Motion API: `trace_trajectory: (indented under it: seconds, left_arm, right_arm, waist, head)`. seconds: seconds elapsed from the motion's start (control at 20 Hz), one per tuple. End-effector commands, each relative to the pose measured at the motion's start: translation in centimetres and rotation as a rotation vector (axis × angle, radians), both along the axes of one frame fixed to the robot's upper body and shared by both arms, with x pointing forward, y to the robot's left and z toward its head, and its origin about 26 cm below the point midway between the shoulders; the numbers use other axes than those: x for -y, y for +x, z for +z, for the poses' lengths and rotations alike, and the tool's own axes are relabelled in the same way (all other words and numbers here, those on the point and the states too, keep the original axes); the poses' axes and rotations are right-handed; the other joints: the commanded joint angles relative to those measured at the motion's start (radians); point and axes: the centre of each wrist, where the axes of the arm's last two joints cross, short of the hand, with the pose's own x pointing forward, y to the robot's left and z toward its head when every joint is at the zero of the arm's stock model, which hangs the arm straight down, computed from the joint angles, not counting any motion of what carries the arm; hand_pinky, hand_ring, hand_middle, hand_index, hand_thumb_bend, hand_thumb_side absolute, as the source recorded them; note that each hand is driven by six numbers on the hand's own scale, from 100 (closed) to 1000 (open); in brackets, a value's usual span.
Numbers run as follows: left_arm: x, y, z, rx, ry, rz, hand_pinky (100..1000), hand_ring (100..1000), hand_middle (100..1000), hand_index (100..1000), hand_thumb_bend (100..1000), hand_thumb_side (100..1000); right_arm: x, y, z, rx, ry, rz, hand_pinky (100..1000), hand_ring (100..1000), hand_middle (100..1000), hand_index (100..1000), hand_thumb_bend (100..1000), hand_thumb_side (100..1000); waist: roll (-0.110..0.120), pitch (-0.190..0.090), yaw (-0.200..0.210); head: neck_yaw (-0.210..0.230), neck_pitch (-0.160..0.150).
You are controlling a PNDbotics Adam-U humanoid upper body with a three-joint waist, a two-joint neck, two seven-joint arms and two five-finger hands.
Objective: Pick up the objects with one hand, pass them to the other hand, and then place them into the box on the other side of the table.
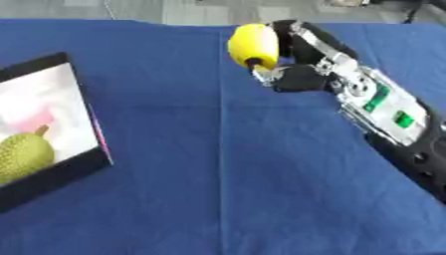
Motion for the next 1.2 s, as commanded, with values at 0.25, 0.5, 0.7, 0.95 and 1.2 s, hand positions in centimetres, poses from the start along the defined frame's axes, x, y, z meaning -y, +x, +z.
trace_trajectory:
  seconds: [0.25,0.5,0.7,0.95,1.2]
  left_arm:
    - [3.6,-0.4,1.1,0.035,0.195,-0.083,1000,786,722,756,100,515]
    - [5.4,-0.2,1.0,-0.008,0.32,-0.107,1000,794,737,791,100,557]
    - [7.8,-0.5,0.8,-0.017,0.459,-0.139,1000,798,743,810,100,589]
    - [10.3,-0.7,0.3,-0.007,0.572,-0.17,1000,804,747,814,100,583]
    - [12.5,-0.9,-0.4,0.02,0.646,-0.204,1000,807,751,819,100,459]
  right_arm:
    - [-1.1,0.0,0.7,0.047,-0.062,0.037,723,542,467,579,100,100]
    - [-1.6,0.0,0.5,0.048,-0.089,0.048,724,541,467,579,100,100]
    - [-2.0,0.0,0.4,0.046,-0.094,0.051,723,539,466,579,100,100]
    - [-2.5,0.1,0.5,0.057,-0.101,0.063,717,541,467,579,100,100]
    - [-2.9,0.1,0.6,0.07,-0.132,0.061,715,538,468,578,100,100]
  waist:
    - [0.022,-0.036,0.01]
    - [0.023,-0.034,0.018]
    - [0.024,-0.033,0.027]
    - [0.024,-0.032,0.032]
    - [0.024,-0.028,0.034]
  head:
    - [0.005,0.006]
    - [-0.002,0.006]
    - [-0.01,0.006]
    - [-0.017,0.006]
    - [-0.021,0.006]
